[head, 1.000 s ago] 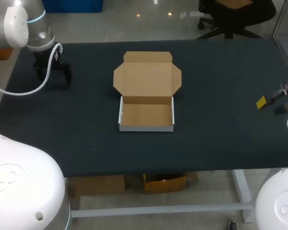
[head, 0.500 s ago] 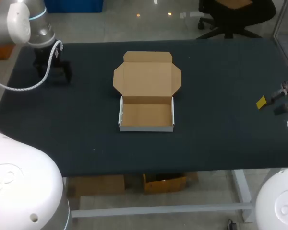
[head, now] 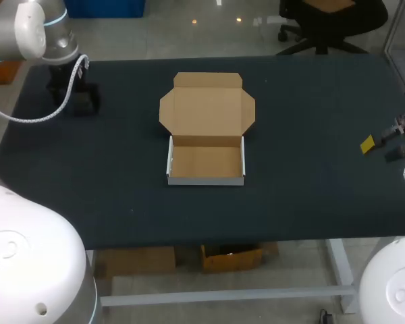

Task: Assemble the packaging by folding the flat box into shape, placing the metal phone stand inside, and closing the box properly

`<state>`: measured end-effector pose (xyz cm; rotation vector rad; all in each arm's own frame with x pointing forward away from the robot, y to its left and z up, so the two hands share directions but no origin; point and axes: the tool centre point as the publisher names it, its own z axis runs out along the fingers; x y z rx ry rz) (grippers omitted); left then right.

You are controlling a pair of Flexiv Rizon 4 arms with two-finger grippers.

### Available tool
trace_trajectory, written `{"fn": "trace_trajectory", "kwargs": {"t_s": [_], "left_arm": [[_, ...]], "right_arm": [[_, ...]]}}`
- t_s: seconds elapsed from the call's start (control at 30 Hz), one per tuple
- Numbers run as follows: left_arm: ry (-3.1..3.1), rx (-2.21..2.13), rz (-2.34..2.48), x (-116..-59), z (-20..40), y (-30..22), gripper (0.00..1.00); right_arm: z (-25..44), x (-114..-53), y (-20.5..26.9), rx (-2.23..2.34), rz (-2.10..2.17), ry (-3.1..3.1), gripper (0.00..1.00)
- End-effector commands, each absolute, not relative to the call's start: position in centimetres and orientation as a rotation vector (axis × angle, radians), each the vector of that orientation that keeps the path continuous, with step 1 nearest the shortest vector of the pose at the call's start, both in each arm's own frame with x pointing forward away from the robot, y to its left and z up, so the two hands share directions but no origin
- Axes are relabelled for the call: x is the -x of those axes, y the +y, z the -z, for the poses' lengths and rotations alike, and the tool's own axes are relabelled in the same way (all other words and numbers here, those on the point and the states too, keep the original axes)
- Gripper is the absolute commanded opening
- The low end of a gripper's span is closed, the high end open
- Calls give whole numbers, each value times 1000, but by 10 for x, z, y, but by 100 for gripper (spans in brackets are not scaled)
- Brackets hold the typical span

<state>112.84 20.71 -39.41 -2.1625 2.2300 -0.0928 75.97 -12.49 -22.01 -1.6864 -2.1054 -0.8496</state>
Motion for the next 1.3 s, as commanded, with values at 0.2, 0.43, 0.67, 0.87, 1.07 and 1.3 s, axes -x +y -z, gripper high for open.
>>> {"fn": "trace_trajectory", "kwargs": {"t_s": [0.2, 0.43, 0.67, 0.87, 1.07, 1.3], "left_arm": [[2239, 2170, 70, -1145, 396, 209, 100], [2236, 2181, 75, -1149, 397, 211, 100], [2219, 2192, 81, -1139, 394, 212, 100], [2216, 2200, 92, -1130, 395, 210, 100], [2207, 2207, 89, -1126, 394, 207, 100], [2200, 2210, 85, -1122, 393, 204, 100]], "right_arm": [[218, -759, -126, 1683, 848, -2104, 100], [218, -759, -126, 1683, 848, -2104, 100], [218, -759, -126, 1683, 848, -2104, 100], [218, -759, -126, 1683, 848, -2104, 100], [218, -759, -126, 1683, 848, -2104, 100], [218, -759, -126, 1683, 848, -2104, 100]]}}
